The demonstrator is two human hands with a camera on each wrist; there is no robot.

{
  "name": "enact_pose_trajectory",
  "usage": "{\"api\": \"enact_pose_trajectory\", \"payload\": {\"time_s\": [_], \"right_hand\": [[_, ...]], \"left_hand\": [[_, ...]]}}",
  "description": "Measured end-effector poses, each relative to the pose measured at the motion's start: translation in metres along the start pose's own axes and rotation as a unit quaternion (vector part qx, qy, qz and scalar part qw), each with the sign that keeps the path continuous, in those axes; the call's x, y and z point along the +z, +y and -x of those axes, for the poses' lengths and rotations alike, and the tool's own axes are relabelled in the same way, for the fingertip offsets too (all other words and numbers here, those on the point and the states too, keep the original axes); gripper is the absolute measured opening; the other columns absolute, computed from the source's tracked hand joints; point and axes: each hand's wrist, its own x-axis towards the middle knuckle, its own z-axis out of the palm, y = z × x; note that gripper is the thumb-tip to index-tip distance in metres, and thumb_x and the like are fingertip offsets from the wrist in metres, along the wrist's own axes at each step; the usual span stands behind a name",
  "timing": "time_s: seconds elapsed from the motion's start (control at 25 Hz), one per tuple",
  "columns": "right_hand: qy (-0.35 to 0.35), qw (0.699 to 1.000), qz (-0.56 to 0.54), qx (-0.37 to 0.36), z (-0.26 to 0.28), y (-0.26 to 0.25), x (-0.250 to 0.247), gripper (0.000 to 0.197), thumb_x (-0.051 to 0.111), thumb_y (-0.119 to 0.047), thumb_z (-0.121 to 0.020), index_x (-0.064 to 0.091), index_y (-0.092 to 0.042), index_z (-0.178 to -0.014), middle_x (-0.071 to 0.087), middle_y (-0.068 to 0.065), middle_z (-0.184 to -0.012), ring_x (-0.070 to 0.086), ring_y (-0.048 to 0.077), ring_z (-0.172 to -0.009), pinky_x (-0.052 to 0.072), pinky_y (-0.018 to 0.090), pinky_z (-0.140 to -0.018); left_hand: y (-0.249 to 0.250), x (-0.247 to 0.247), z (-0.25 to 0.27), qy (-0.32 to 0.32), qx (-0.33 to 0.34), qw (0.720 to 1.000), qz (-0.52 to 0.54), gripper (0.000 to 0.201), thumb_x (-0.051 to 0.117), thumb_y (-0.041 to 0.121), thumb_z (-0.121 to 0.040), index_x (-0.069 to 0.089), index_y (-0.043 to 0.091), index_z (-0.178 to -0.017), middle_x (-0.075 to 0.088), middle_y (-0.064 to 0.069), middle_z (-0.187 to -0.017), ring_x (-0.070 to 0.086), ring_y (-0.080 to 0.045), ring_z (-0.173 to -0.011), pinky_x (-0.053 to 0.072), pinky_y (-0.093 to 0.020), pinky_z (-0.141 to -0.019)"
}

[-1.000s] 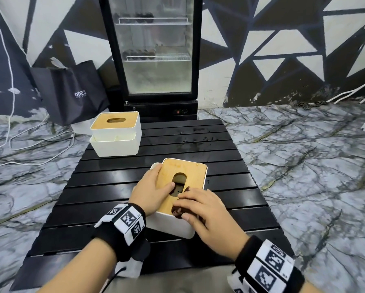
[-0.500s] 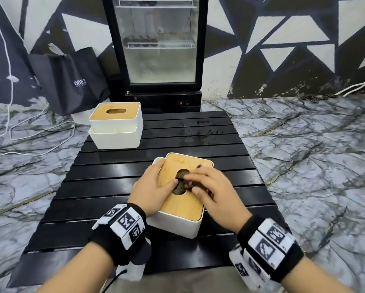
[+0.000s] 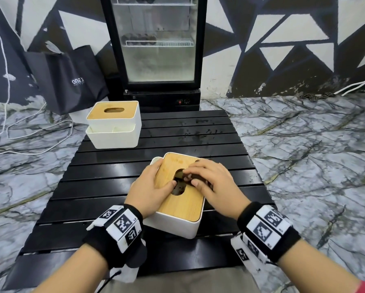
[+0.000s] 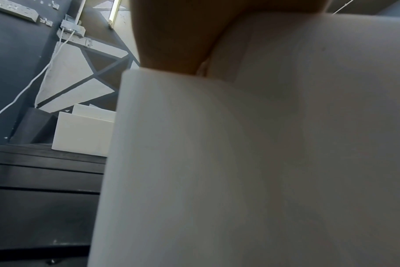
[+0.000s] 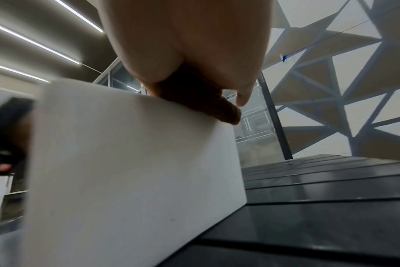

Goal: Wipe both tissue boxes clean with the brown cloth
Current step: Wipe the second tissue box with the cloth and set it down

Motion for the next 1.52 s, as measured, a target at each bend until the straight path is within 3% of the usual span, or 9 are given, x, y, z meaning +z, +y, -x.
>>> {"api": "enact_pose_trajectory", "payload": {"time_s": [0.12,0.28,0.44,0.52,0.68,0.84,1.12,1.4,1.52], "right_hand": [[-0.002,1.0,-0.001,0.019,-0.017,0.008,-0.006,0.03,0.042,-0.036,-0.087,0.056,-0.035,-0.114,0.054,-0.015,-0.115,0.046,0.006,-0.112,0.035,0.04,-0.1],[-0.009,0.998,-0.039,0.056,-0.018,0.004,-0.008,0.028,0.051,-0.018,-0.091,0.057,-0.029,-0.116,0.049,-0.016,-0.113,0.042,0.01,-0.111,0.028,0.015,-0.095],[0.001,0.996,-0.053,0.066,-0.001,0.001,-0.012,0.03,0.053,-0.016,-0.09,0.057,-0.036,-0.112,0.049,-0.021,-0.111,0.038,0.007,-0.11,0.027,0.007,-0.092],[0.003,0.996,-0.062,0.065,0.009,-0.002,-0.016,0.033,0.053,-0.016,-0.09,0.055,-0.043,-0.109,0.047,-0.027,-0.111,0.038,0.006,-0.111,0.026,0.005,-0.093],[0.0,0.997,-0.05,0.051,0.036,-0.021,-0.012,0.031,0.051,-0.022,-0.088,0.056,-0.039,-0.113,0.044,-0.032,-0.113,0.038,0.005,-0.111,0.021,0.002,-0.095],[-0.005,0.997,-0.058,0.056,0.045,-0.033,-0.016,0.031,0.048,-0.027,-0.084,0.058,-0.035,-0.113,0.046,-0.033,-0.112,0.039,0.003,-0.112,0.022,0.004,-0.095],[-0.019,0.998,-0.045,0.043,0.02,-0.03,-0.01,0.031,0.052,-0.018,-0.09,0.056,-0.025,-0.12,0.044,-0.018,-0.12,0.034,-0.001,-0.116,0.017,0.004,-0.102],[-0.028,0.999,-0.018,-0.038,0.043,-0.028,0.0,0.031,0.042,-0.036,-0.089,0.053,-0.036,-0.118,0.051,-0.02,-0.123,0.039,0.0,-0.121,0.03,0.027,-0.104],[-0.034,0.998,-0.042,-0.04,0.029,-0.022,-0.004,0.031,0.043,-0.036,-0.087,0.057,-0.033,-0.115,0.054,-0.02,-0.117,0.042,-0.004,-0.114,0.033,0.026,-0.101]], "left_hand": [[0.001,-0.001,0.001,-0.004,-0.001,1.0,0.0,0.069,0.063,0.034,-0.086,0.027,0.026,-0.145,0.041,0.004,-0.142,0.043,-0.016,-0.126,0.036,-0.036,-0.106],[0.003,-0.004,-0.001,-0.017,0.0,1.0,-0.019,0.069,0.062,0.036,-0.087,0.026,0.027,-0.146,0.04,0.005,-0.144,0.042,-0.016,-0.127,0.033,-0.035,-0.108],[0.006,-0.018,-0.015,-0.078,0.015,0.986,-0.146,0.065,0.055,0.046,-0.088,0.025,0.037,-0.145,0.043,0.01,-0.143,0.04,-0.013,-0.132,-0.004,-0.048,-0.118],[0.01,-0.024,-0.023,-0.064,0.02,0.98,-0.189,0.06,0.056,0.054,-0.085,0.033,0.041,-0.14,0.045,0.014,-0.141,0.04,-0.01,-0.131,-0.008,-0.05,-0.116],[0.015,-0.027,-0.029,-0.002,-0.008,0.97,-0.245,0.063,0.054,0.063,-0.081,0.04,0.038,-0.137,0.039,0.011,-0.145,0.039,-0.015,-0.133,0.005,-0.051,-0.115],[0.006,-0.02,-0.012,-0.005,-0.075,0.984,-0.159,0.087,0.058,0.06,-0.08,0.016,0.025,-0.148,0.021,-0.003,-0.154,0.034,-0.026,-0.137,0.028,-0.042,-0.11],[0.0,-0.008,-0.003,0.015,-0.11,0.993,-0.043,0.08,0.053,0.038,-0.091,0.005,0.012,-0.15,0.027,-0.014,-0.152,0.038,-0.029,-0.133,0.032,-0.035,-0.106],[-0.003,-0.016,-0.013,-0.031,-0.064,0.996,-0.053,0.069,0.054,0.038,-0.091,0.016,0.023,-0.148,0.038,-0.008,-0.146,0.044,-0.027,-0.128,0.036,-0.035,-0.104],[-0.005,-0.018,-0.015,-0.029,-0.061,0.996,-0.063,0.069,0.053,0.04,-0.091,0.016,0.026,-0.147,0.041,-0.008,-0.144,0.047,-0.027,-0.124,0.039,-0.037,-0.102]]}}
